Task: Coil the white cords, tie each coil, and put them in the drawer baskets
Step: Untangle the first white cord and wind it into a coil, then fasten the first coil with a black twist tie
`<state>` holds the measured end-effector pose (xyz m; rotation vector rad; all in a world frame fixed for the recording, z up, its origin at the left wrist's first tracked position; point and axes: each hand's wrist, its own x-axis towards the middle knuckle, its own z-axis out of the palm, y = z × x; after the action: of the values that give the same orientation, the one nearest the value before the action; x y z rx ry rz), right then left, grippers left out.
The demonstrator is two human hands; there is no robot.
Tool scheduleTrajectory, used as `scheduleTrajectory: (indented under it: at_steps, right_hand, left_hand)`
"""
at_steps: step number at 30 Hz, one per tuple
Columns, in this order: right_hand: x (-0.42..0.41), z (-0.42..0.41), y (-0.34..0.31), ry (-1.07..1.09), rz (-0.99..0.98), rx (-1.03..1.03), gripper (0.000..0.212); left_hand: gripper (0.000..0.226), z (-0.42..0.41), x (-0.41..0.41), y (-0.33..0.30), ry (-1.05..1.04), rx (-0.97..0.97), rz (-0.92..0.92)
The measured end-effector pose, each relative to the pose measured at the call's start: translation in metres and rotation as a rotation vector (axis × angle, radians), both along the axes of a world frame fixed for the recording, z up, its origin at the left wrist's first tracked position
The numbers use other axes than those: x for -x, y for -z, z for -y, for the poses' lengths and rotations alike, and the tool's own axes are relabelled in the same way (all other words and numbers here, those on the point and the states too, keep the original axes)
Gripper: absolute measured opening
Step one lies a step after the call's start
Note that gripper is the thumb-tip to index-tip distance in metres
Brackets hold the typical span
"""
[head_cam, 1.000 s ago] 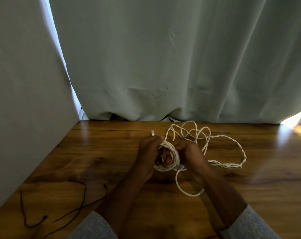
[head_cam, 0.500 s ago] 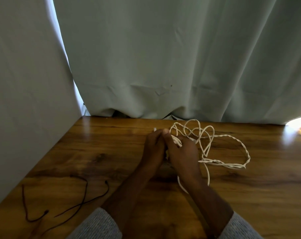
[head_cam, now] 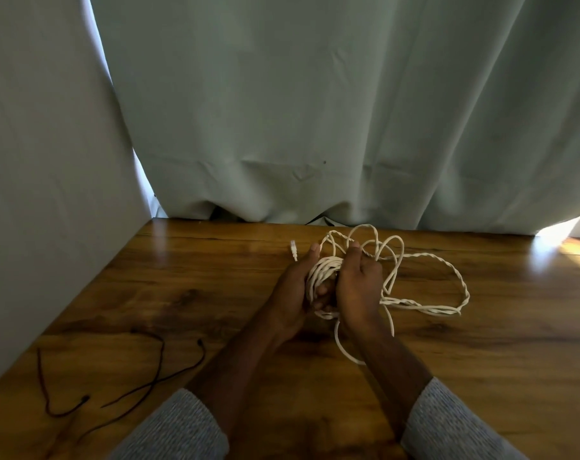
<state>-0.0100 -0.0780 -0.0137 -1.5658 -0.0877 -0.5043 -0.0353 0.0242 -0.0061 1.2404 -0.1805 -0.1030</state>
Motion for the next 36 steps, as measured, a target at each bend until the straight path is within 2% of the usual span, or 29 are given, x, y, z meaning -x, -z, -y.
scheduleTrajectory:
  at_steps: [3,7,11,16,19,24,27,32,36]
  right_hand:
    - [0.003,-0.005,-0.003,0.002,0.035,0.050,0.057]
    - [0.008,-0.016,-0.003,-0.071,0.102,0.092,0.059]
    - [0.019,-0.028,-0.001,-0.208,0.156,0.161,0.060]
    - [0.040,-0.045,-0.002,-0.530,0.027,0.159,0.044]
    - [0.054,-0.061,-0.005,-0.667,-0.033,0.093,0.049]
    - [0.076,-0.094,-0.007,-0.690,0.038,0.165,0.048]
    - [0.089,-0.116,-0.003,-0.744,0.106,0.217,0.042]
    - [0.110,-0.142,0.004,-0.750,0.329,0.374,0.028]
    - [0.118,-0.158,0.008,-0.736,0.392,0.567,0.015]
  left_hand:
    - [0.057,0.005,0.011,-0.013,-0.188,-0.040,-0.047]
    - [0.037,0.003,0.020,-0.021,-0.468,-0.055,-0.101]
    - [0.026,-0.017,0.039,-0.019,-0.554,-0.064,-0.088]
    - [0.030,-0.052,0.064,-0.017,-0.681,-0.126,-0.062]
    - [0.029,-0.076,0.082,-0.018,-0.755,-0.089,-0.076]
    - [0.026,-0.120,0.118,-0.020,-0.873,0.011,-0.154]
    - [0.043,-0.143,0.138,-0.016,-0.911,0.104,-0.116]
    - [0.037,-0.171,0.172,-0.017,-1.005,0.195,-0.095]
    - [0.038,-0.200,0.194,-0.010,-1.110,0.235,-0.125]
